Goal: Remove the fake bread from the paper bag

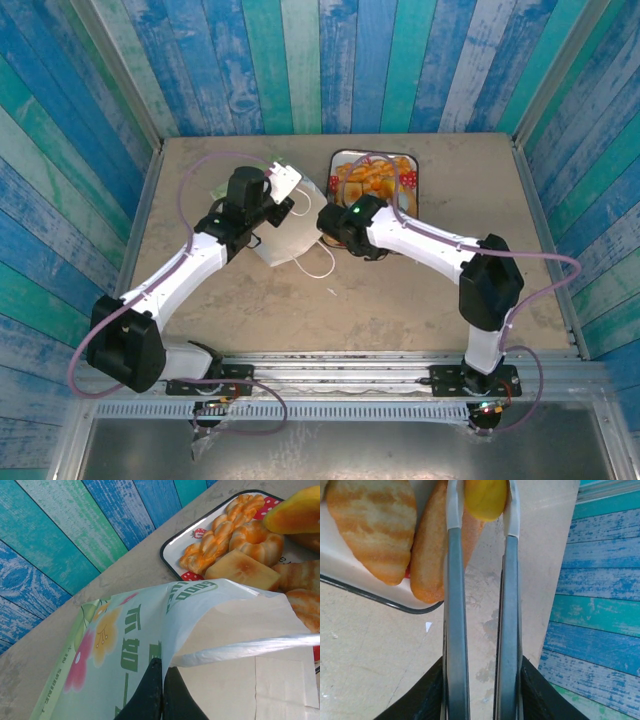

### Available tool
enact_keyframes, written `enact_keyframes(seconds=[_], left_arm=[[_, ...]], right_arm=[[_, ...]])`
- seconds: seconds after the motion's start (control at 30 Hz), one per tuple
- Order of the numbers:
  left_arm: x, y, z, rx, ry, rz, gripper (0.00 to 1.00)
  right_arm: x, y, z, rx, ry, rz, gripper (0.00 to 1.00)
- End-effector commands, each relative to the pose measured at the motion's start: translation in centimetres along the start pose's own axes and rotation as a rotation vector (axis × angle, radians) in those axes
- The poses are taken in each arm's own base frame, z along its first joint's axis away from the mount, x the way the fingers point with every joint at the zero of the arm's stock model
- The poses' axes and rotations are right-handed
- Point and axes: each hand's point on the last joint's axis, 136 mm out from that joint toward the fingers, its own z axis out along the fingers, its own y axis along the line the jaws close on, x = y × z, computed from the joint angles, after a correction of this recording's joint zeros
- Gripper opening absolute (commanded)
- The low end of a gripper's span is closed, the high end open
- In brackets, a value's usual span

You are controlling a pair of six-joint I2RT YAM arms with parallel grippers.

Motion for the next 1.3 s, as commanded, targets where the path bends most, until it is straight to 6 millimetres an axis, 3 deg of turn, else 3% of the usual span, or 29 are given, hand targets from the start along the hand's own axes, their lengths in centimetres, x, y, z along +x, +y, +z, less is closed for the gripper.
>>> enact_keyframes(seconds=[0.0,0.27,0.53,0.83,1.27], left_arm=[[-0.9,0.4,-0.6,-0.015,-0.035,-0.003,0.01],[-1.1,0.5,-0.5,-0.022,-0.034,-0.001,0.00],[-1.3,0.5,-0.4,-0.018,-0.036,0.000,0.00],[-1.5,0.6,-0.5,-0.014,-0.039,0.000,0.00],[-1.7,0.4,-0.5,-0.005,-0.043,0.000,0.00]], right_arm=[[0.4,0.7,-0.6,-0.002,0.001,-0.012,0.38],[0.4,2.9,-1.3,-0.114,-0.009,-0.009,0.40],[-0.2,3.4,-2.7,-0.224,-0.049,0.039,0.39],[-1.1,1.2,-4.3,-0.302,-0.122,0.183,0.39],[-0.9,-1.4,-3.9,-0.544,-0.144,0.448,0.38]])
